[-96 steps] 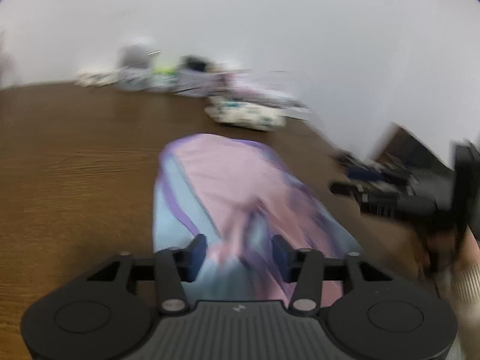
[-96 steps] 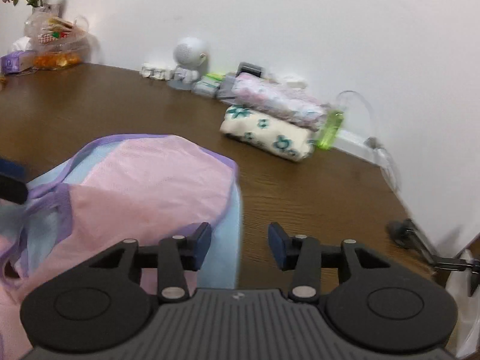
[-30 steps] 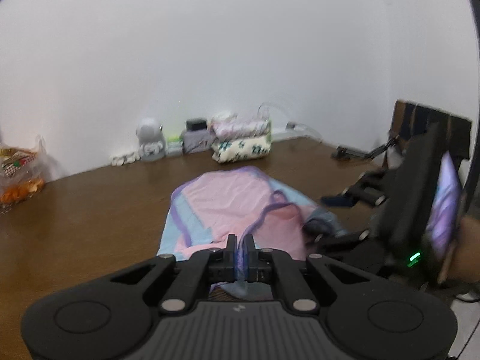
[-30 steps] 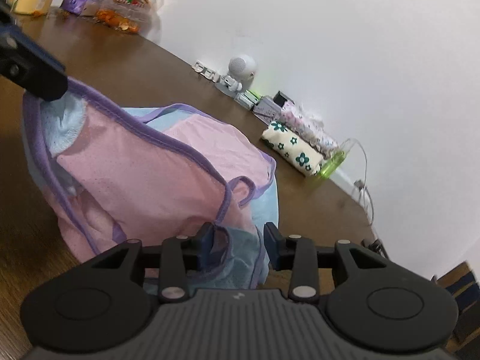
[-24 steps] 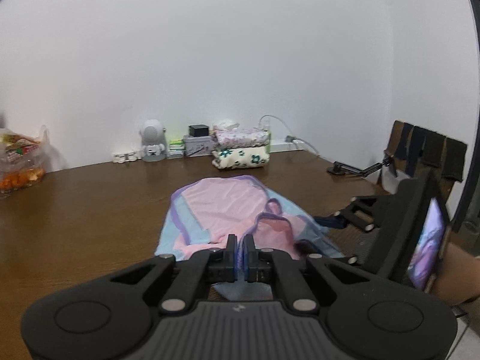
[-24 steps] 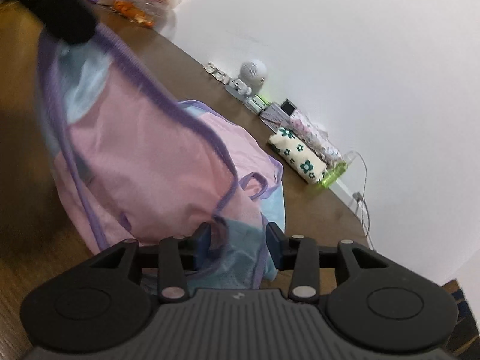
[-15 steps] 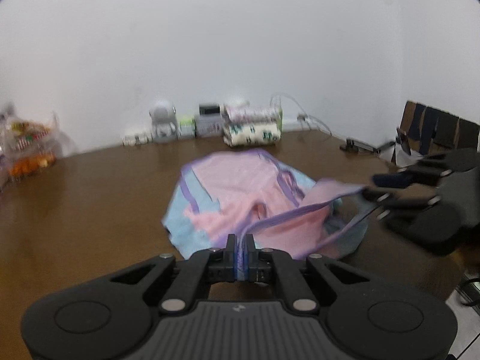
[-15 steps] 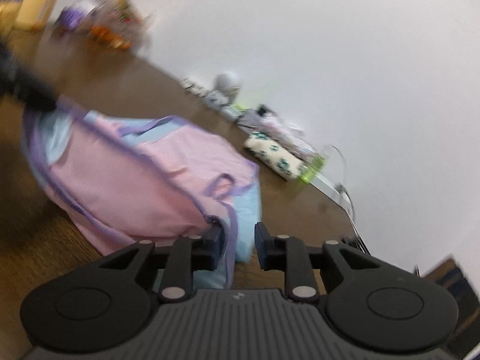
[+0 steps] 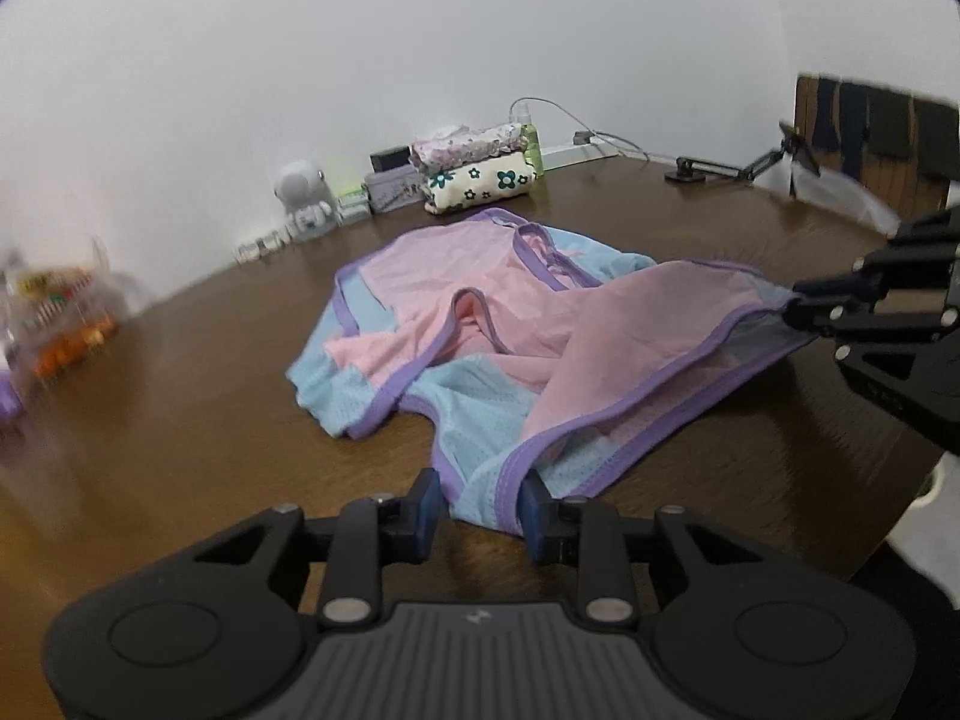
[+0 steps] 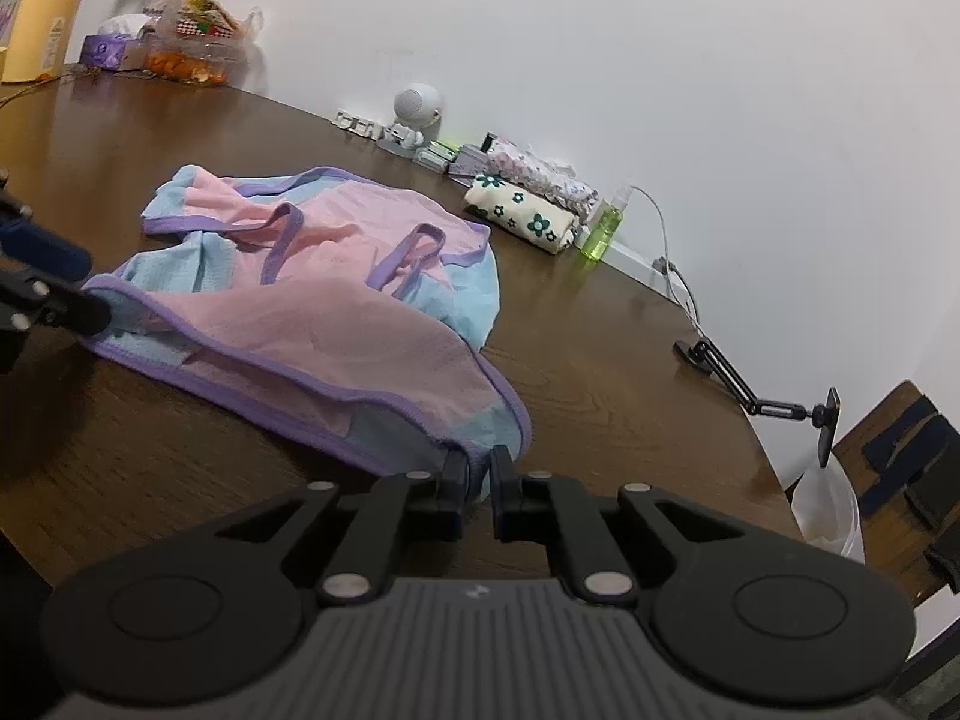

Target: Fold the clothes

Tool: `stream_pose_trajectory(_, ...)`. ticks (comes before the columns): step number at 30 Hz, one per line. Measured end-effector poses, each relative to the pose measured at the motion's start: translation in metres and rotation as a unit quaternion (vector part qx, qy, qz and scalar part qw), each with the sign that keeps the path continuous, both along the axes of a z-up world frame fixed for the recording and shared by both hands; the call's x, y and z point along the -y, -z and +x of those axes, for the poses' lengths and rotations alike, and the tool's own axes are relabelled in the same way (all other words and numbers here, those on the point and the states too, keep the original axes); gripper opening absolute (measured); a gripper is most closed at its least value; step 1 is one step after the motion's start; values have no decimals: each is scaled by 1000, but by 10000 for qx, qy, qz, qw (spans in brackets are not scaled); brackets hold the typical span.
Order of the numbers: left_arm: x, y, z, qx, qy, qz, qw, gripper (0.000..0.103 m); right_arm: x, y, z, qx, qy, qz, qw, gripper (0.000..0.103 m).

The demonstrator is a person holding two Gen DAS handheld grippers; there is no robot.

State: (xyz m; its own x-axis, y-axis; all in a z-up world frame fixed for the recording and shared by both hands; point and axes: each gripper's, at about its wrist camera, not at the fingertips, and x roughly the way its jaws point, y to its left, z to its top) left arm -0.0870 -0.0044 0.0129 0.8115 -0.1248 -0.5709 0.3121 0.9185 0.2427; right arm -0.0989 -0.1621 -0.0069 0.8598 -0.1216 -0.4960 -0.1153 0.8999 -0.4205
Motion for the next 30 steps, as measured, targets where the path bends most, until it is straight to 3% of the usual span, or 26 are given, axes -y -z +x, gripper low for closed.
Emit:
stream_pose_trajectory(4, 12, 0, -2, 202, -80, 430, 9988, 26, -4, 3, -1, 76, -22, -199, 9998, 7)
stream_pose_trajectory(7, 13, 0, -4, 266, -107, 420, 9987, 26, -8, 10, 0, 151, -65, -510, 9986, 16)
stream_pose_trajectory(8, 12, 1, -4, 272, -128, 401, 9987, 24, -10, 12, 0, 248, -111, -679, 9973, 27)
stream_pose_trajectory(10, 11, 2, -4, 284, -169, 362, 9988, 11, -11, 16, 2, 362, -205, -957, 9945, 27)
stream_pose_trajectory(12, 10, 3, -4, 295, -210, 323, 9988, 9, -11, 19, 6, 321, -219, -1025, 9940, 27)
stream_pose_trajectory(15, 8, 0, -5, 405, -243, 359, 9982, 8, -9, 25, 11, 187, -274, -1070, 9937, 22)
stream_pose_trajectory(19, 9, -6, -5, 707, -354, 634, 9949, 8, -13, 28, 10, 108, -371, -1029, 9939, 5)
stream_pose_trajectory(23, 3, -34, -6, 1155, -421, 752, 9896, 8, -16, 3, -2, 438, -385, -871, 9945, 2)
stream_pose_trajectory(30, -6, -126, -19, 2116, -148, 449, 9762, 3, -7, -96, -36, 1737, -439, -639, 9817, 1)
